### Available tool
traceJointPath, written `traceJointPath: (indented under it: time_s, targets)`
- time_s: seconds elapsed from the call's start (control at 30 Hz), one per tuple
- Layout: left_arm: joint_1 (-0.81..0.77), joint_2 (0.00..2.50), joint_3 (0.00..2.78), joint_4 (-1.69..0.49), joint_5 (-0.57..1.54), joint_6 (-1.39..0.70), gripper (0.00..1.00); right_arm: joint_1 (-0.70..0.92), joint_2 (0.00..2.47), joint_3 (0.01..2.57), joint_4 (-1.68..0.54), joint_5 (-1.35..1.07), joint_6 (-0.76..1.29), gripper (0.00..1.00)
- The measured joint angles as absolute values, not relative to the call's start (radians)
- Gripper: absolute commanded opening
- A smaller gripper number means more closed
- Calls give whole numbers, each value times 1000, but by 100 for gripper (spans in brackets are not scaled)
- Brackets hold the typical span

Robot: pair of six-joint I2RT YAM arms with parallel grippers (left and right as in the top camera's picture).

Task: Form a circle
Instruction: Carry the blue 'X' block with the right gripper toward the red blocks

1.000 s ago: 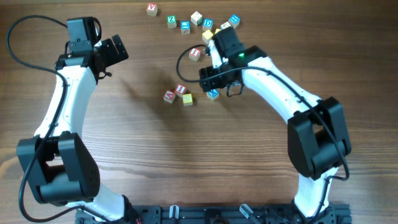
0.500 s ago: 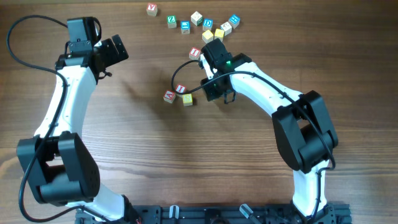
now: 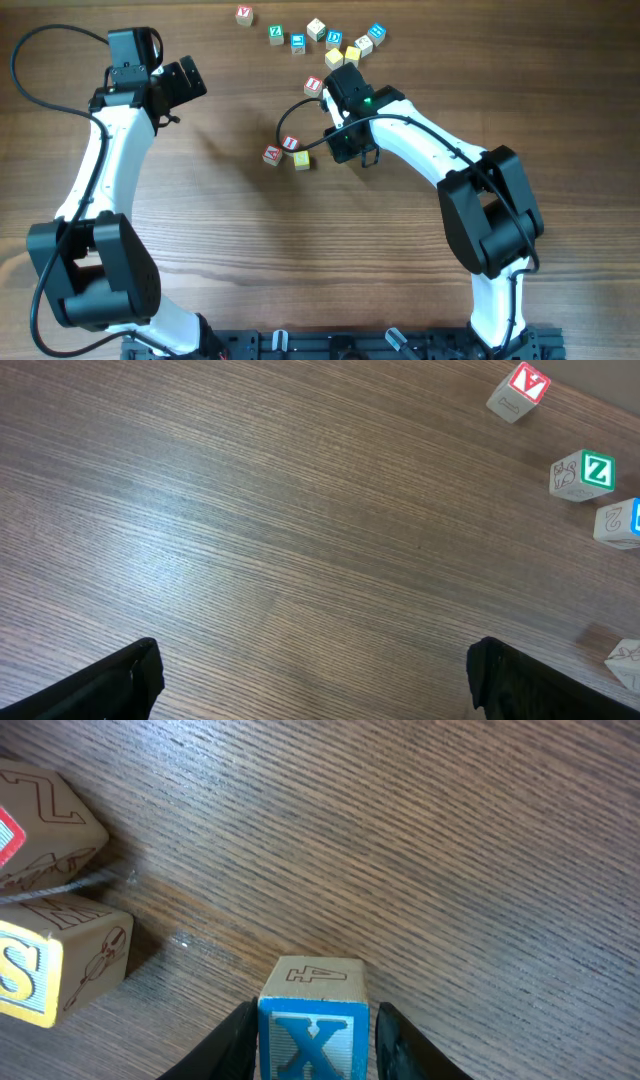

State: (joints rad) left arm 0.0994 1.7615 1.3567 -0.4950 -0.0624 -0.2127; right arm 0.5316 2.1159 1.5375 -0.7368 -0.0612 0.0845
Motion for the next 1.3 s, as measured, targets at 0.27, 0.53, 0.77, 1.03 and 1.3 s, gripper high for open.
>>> traceJointPath:
  time_s: [0.27,0.53,0.77,1.03,1.3]
  targets:
    - [99,1761,1357,-495,-62,-212,100,532,2116,1538,-742,-59,84,30]
    - [99,1761,1357,-495,-62,-212,100,551,1961,1538,-765,-113,112,29]
    - [99,1761,1357,-495,-62,-213,100,693,1860,1538,-790,-202,293,26]
    - [99,1761,1357,-495,-62,-212,100,928,1887,1538,-767,-56,529,29]
    - [99,1761,1357,-495,-62,-213,100,973,2046,1537,-750,66,626,29]
